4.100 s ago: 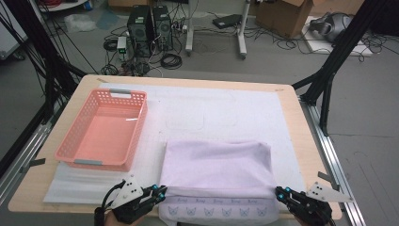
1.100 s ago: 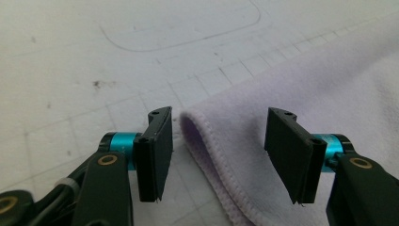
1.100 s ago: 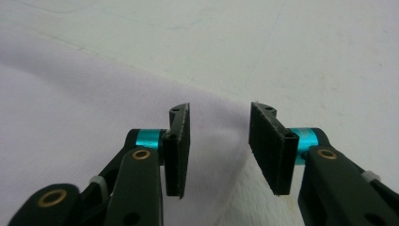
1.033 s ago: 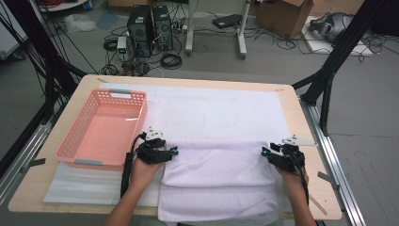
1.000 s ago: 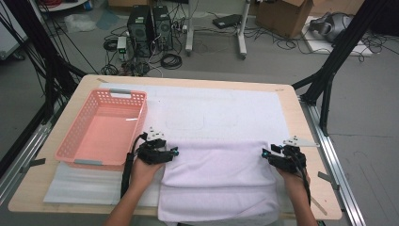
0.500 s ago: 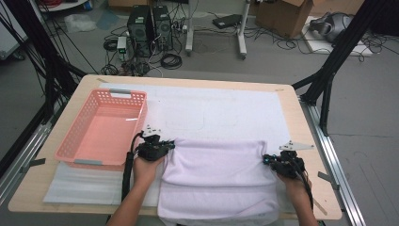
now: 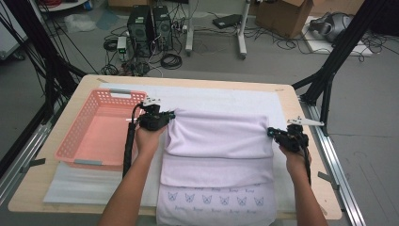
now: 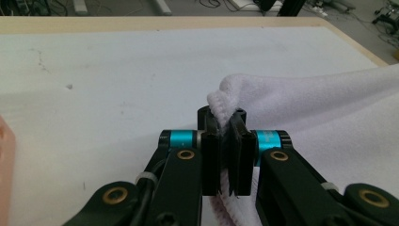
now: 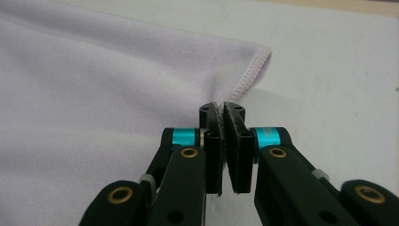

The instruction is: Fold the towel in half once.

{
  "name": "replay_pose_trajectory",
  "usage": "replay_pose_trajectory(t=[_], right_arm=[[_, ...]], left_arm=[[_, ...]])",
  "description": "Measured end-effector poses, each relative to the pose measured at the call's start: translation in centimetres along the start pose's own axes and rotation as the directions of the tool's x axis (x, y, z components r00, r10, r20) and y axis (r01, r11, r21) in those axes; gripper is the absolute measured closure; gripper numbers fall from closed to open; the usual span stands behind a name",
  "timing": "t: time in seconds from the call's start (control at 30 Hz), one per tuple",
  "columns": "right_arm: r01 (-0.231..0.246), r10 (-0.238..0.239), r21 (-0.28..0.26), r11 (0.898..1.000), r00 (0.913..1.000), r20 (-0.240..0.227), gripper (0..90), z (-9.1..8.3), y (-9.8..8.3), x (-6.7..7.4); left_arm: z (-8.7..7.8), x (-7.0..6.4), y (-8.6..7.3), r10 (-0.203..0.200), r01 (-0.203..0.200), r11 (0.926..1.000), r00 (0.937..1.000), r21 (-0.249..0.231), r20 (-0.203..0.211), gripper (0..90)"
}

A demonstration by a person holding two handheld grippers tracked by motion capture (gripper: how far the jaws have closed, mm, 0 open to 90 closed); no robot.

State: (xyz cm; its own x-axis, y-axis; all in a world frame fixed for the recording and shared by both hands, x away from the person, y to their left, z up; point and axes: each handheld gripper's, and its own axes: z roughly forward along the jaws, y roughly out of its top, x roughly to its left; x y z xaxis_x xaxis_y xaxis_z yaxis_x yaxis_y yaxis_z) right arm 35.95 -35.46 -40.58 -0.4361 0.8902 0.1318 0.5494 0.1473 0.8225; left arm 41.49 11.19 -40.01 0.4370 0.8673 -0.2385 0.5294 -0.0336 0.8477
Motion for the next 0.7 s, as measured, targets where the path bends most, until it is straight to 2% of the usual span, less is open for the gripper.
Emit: replay_pose_trajectory(t=[0.07,0.13,0.17,0.23,0.27,0.37,0.47,0.53,0.6,0.63,0.67,0.7], right_arm=[[-0.008,0.008,-0.001,1.000,1.0000,-0.001,86.3,0.8,1.0,-0.4],[-0.024,0.024,-0.004,1.000,0.9997,0.001,86.3,1.5,1.9,-0.9],[-0.028,0.028,-0.003,1.000,0.9996,0.002,86.3,1.8,2.2,-1.1],[-0.037,0.037,0.003,0.999,0.9993,0.009,86.3,2.5,2.6,-1.7],[-0.043,0.043,0.010,0.999,0.9990,0.009,86.3,2.9,2.8,-2.0],[-0.080,0.080,-0.010,0.997,0.9964,0.027,86.2,3.7,3.2,-2.5],[-0.095,0.096,-0.016,0.995,0.9948,0.035,86.3,4.5,3.7,-2.8],[-0.091,0.092,-0.025,0.995,0.9948,0.044,86.3,5.0,4.3,-3.0],[-0.100,0.102,-0.032,0.994,0.9933,0.054,82.1,5.3,4.7,-2.9],[-0.100,0.102,-0.041,0.994,0.9920,0.074,74.7,5.4,4.7,-2.8],[-0.104,0.106,-0.033,0.994,0.9908,0.084,67.1,5.5,4.6,-2.7],[-0.113,0.114,-0.022,0.993,0.9899,0.085,63.4,5.6,4.5,-2.7]], left_arm=[[0.8,0.5,0.6,0.006,-0.006,1.0000,1.0000,0.001,-0.004,85.0],[1.6,0.8,1.1,0.036,-0.036,0.9992,0.9992,0.020,-0.015,84.8],[1.9,1.0,1.4,0.035,-0.035,0.9993,0.9993,0.011,-0.013,84.7],[2.6,1.4,2.2,0.040,-0.040,0.9987,0.9991,0.033,-0.016,84.7],[2.9,1.5,2.7,0.046,-0.046,0.9986,0.9989,0.026,-0.013,84.8],[3.7,1.5,4.0,0.072,-0.072,0.9972,0.9972,0.022,-0.018,84.9],[4.3,1.8,4.8,0.051,-0.051,0.9987,0.9980,-0.003,-0.037,84.9],[4.5,2.1,4.7,0.014,-0.015,0.9998,0.9994,-0.016,-0.031,84.8],[4.7,2.0,4.2,0.024,-0.024,0.9997,0.9997,0.006,-0.003,79.7],[4.7,2.0,3.9,0.035,-0.035,0.9993,0.9993,0.017,0.014,74.8],[4.6,1.9,3.7,0.039,-0.039,0.9991,0.9991,0.019,0.015,68.5],[4.3,1.8,3.5,0.021,-0.021,0.9998,0.9997,0.006,0.014,63.5]])
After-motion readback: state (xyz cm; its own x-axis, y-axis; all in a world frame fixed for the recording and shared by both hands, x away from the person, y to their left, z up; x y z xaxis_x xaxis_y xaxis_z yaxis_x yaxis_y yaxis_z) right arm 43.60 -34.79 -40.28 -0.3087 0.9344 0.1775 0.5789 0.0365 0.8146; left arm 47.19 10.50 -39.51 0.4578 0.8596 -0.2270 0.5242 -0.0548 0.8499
